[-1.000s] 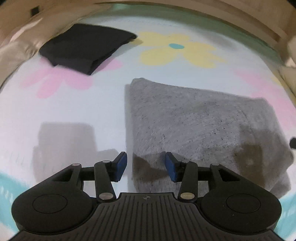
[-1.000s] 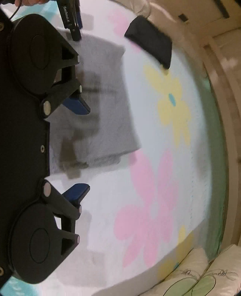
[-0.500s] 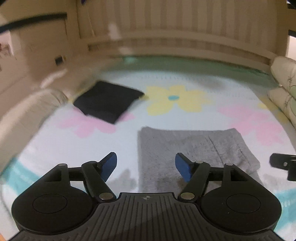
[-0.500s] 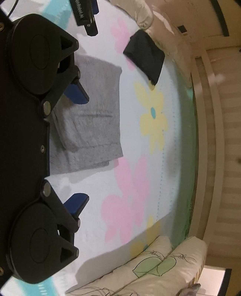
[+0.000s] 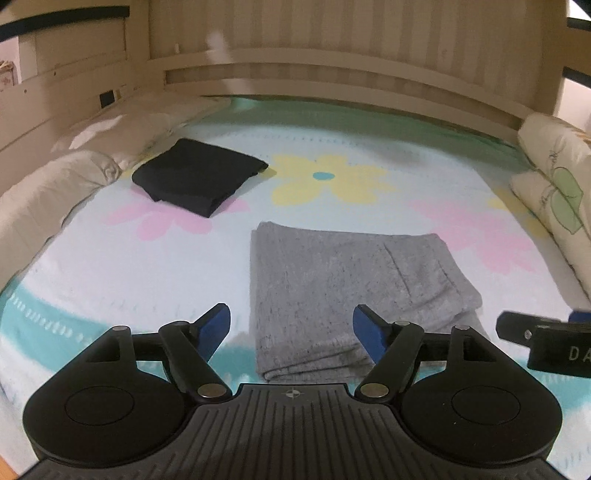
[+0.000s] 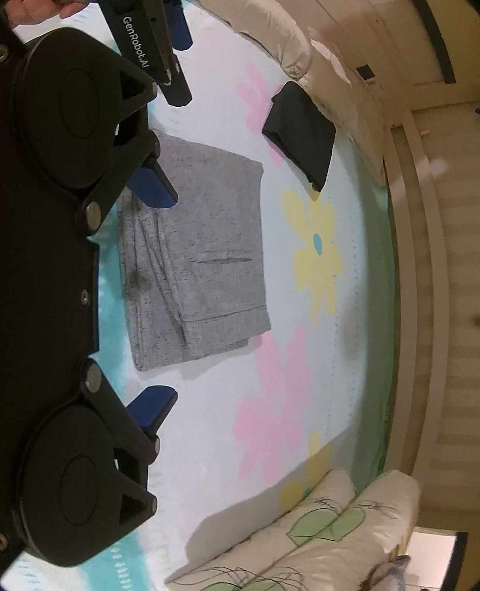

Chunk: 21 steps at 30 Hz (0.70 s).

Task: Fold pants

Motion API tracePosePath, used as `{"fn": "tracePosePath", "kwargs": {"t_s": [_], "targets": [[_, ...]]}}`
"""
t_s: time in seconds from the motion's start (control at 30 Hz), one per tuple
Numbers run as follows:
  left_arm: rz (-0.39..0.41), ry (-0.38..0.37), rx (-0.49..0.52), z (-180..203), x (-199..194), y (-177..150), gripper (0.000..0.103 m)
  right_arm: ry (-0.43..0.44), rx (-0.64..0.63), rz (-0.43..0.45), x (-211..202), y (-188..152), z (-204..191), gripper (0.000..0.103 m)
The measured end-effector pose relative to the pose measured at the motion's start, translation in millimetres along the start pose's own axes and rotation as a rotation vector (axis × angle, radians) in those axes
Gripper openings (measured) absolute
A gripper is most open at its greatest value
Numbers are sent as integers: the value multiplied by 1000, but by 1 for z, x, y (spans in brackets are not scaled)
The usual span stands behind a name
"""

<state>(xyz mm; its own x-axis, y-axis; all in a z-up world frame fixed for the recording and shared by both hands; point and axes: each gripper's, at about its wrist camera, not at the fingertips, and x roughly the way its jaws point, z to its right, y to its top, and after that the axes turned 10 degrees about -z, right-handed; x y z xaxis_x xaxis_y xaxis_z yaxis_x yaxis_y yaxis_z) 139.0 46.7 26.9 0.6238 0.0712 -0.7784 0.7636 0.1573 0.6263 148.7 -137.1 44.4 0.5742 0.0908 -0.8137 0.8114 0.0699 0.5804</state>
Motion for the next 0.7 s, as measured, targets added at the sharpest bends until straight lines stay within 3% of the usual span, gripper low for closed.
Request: {"fn": "tracePosePath", "kwargs": {"t_s": [0.23,0.7], "targets": [[12,20,49,9,-3,0,72,52,93,-69,9,-4,7,102],[-42,7,58,9,0,-4,72,25,47,-96,12,-6,-5,102]]}}
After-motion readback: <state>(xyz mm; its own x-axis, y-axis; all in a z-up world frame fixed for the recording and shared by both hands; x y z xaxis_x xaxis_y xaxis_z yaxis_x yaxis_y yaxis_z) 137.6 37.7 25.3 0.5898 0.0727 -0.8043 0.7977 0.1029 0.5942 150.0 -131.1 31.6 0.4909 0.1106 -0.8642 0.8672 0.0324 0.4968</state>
